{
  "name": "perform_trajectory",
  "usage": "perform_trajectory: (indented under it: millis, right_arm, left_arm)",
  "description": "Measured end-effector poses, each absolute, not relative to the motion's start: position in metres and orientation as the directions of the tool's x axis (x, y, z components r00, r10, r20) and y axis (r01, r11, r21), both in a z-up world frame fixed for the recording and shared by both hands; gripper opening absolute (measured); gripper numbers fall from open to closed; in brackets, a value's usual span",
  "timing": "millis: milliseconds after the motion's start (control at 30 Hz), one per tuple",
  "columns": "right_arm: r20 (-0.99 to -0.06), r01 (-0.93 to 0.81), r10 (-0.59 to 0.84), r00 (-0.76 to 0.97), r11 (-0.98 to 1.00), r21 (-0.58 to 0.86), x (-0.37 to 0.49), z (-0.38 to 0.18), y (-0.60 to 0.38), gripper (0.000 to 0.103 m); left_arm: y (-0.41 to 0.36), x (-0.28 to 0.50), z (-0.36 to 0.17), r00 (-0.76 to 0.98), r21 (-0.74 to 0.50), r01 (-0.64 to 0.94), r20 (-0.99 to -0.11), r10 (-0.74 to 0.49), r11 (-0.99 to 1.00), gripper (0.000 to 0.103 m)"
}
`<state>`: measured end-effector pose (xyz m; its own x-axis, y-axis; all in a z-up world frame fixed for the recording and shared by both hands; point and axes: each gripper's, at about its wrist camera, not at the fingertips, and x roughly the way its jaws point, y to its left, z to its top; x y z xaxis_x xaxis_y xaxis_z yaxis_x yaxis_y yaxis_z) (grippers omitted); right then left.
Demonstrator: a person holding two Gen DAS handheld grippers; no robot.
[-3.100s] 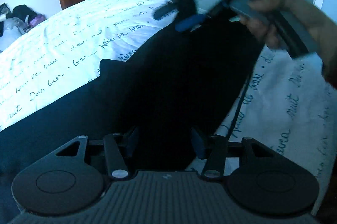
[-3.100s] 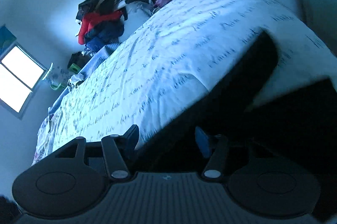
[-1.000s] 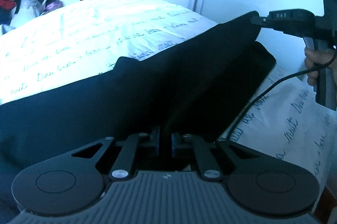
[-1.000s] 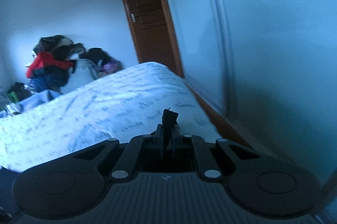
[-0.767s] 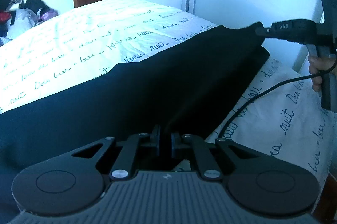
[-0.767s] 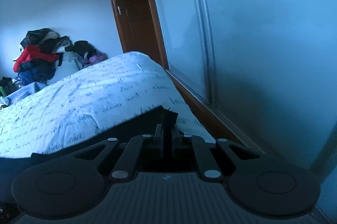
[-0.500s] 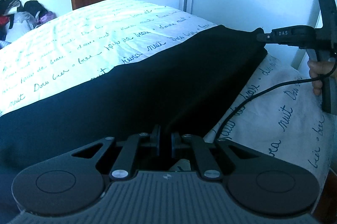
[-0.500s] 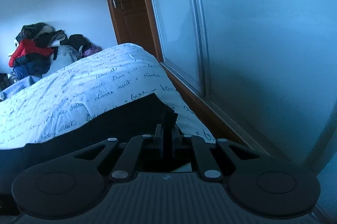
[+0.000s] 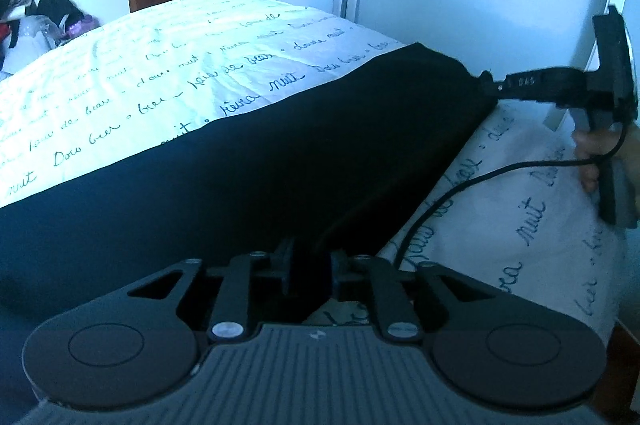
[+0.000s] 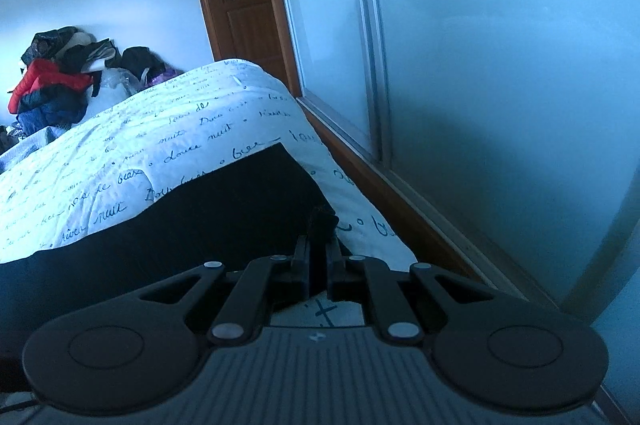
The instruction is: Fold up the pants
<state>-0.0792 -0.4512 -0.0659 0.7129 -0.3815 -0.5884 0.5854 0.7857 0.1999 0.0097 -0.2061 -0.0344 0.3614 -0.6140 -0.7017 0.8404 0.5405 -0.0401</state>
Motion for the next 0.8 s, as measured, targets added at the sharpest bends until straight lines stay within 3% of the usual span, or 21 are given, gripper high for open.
perform_trajectory:
  millis: [233,300,367,500,633,733,800]
  right_arm:
    - [-0.603,0.583,-0.353,0.715,0.778,0.235,-0.078,-0.07,-0.458,0.009]
    - [-0.598,0.587,-0.357,0.718,0.772,0.243,-0.081,-0.067,-0.457,0.013]
    - [-0.592,0.605,-0.382,0.71,0.76,0.235,-0.085,-0.064,-0.457,0.024]
    - [-0.553,0.66,-0.473,0.686,0.725,0.198,-0.099,-0.053,-0.452,0.026]
    - [-0.532,0.52,-0.339,0.776,0.821,0.236,-0.092,-0.046,-0.431,0.026]
    - [-0.583,0.421,-0.235,0.778,0.884,0.205,-0.073,-0.053,-0.415,0.026]
    - [-0.624,0.428,-0.249,0.74,0.891,0.152,-0.065,-0.064,-0.415,0.026]
  left_arm:
    - [-0.197,0.008,-0.015,0.334,-0.101,0.85,-0.656,-0.676,0.517,0.037]
    - [-0.193,0.012,-0.009,0.359,-0.106,0.834,-0.643,-0.677,0.542,0.039]
    - [-0.188,0.02,-0.006,0.387,-0.109,0.811,-0.637,-0.667,0.574,0.041]
    - [-0.181,0.037,-0.01,0.415,-0.112,0.771,-0.658,-0.628,0.627,0.042]
    - [-0.188,0.045,-0.025,0.401,-0.102,0.757,-0.708,-0.581,0.646,0.042]
    - [-0.192,0.039,-0.036,0.421,-0.056,0.759,-0.718,-0.554,0.649,0.043]
    - [-0.194,0.031,-0.038,0.457,0.001,0.764,-0.706,-0.541,0.645,0.045]
